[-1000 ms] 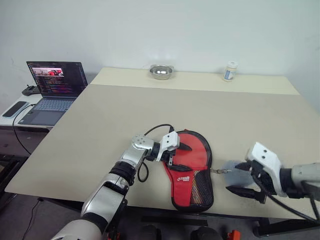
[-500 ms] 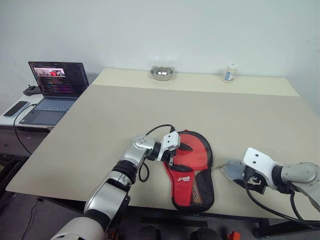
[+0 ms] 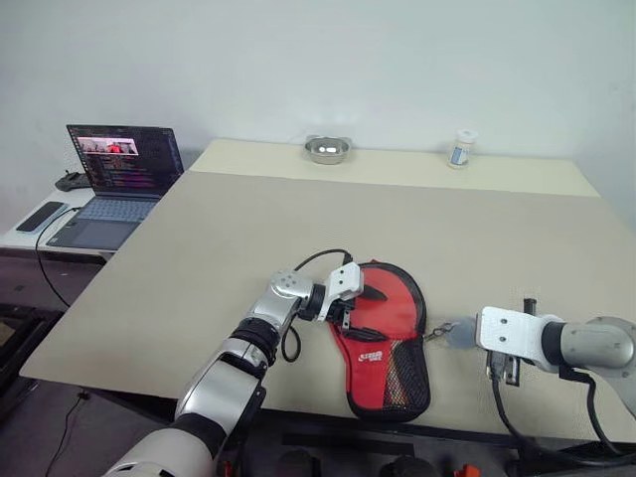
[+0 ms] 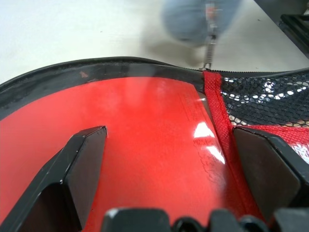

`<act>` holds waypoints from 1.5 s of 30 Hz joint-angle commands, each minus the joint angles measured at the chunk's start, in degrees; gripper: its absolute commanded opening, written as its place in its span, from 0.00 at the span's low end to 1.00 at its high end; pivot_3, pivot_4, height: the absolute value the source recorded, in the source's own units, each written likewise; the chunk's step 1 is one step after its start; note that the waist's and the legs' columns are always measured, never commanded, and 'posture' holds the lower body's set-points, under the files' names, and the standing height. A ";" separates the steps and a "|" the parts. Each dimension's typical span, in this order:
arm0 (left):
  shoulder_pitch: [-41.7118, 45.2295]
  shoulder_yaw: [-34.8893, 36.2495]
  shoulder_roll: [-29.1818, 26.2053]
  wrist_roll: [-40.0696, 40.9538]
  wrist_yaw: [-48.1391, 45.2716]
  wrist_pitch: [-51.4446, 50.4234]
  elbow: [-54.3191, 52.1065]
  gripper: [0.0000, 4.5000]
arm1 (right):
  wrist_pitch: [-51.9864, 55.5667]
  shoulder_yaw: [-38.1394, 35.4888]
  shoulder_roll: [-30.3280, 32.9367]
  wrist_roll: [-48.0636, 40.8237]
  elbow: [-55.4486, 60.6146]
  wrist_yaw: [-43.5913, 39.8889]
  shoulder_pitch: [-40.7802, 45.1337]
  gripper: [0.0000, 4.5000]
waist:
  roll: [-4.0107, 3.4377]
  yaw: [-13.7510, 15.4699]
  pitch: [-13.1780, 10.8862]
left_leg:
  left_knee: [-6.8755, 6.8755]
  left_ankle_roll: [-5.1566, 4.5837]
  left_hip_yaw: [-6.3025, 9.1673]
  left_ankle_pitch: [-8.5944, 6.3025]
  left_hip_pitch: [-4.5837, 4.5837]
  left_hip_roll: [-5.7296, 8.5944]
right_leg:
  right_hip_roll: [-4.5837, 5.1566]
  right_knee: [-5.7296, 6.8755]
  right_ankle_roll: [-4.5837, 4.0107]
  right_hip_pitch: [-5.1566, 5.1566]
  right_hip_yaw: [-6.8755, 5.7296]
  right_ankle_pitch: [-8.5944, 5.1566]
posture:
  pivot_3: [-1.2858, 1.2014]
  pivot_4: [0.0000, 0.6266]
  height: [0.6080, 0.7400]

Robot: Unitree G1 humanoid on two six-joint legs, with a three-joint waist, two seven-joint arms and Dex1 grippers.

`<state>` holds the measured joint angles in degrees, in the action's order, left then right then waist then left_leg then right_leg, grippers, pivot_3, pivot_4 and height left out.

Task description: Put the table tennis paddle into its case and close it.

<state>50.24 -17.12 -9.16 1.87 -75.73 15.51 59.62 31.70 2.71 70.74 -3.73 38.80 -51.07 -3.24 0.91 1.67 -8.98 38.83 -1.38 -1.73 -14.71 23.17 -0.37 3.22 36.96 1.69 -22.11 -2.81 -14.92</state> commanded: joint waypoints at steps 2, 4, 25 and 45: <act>-2.17 -2.38 1.18 -4.84 1.45 -0.86 5.76 1.00 | 0.10 -8.73 2.33 -3.38 5.71 -6.75 -5.57 0.06 | 0.08 0.07 0.02 | -0.02 -0.02 0.00 -0.04 -0.16 0.00 | 0.05 -0.08 0.00 0.19 -0.02 0.00 | 0.52 0.24 1.00; -1.89 -2.69 1.83 -5.46 1.76 -0.75 7.01 1.00 | 1.48 -11.18 2.13 -4.64 7.92 -8.85 -8.95 0.06 | 0.08 0.19 0.03 | -0.02 -0.02 0.05 -0.04 -0.21 0.00 | 0.09 -0.10 -0.01 0.28 -0.05 -0.01 | 0.52 0.24 1.00; -1.78 -2.97 3.23 -7.88 4.40 -0.36 10.34 1.00 | 2.04 -15.24 1.68 -4.37 21.20 -14.92 -32.43 0.05 | 0.14 1.47 0.21 | -0.03 0.13 0.16 -0.36 -0.35 0.41 | 0.99 -0.29 0.23 0.72 -0.57 -0.13 | 0.52 0.24 1.00; -1.78 -2.68 2.78 -7.56 3.92 0.06 9.49 1.00 | 10.68 -23.73 -1.50 -21.22 21.20 -15.67 -30.08 0.95 | 0.09 1.43 0.27 | -0.39 0.15 0.32 -0.37 -0.31 0.31 | 1.10 -0.97 0.26 0.90 -1.01 -0.11 | 0.52 0.24 1.00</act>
<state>51.93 -17.09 -5.63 -0.51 -72.94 16.95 64.89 41.13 -18.27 69.68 -21.19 58.28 -66.92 -34.43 0.99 3.11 -8.71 38.41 -1.23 -1.41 -15.08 22.85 -0.06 4.32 35.98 1.95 -21.21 -3.83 -15.03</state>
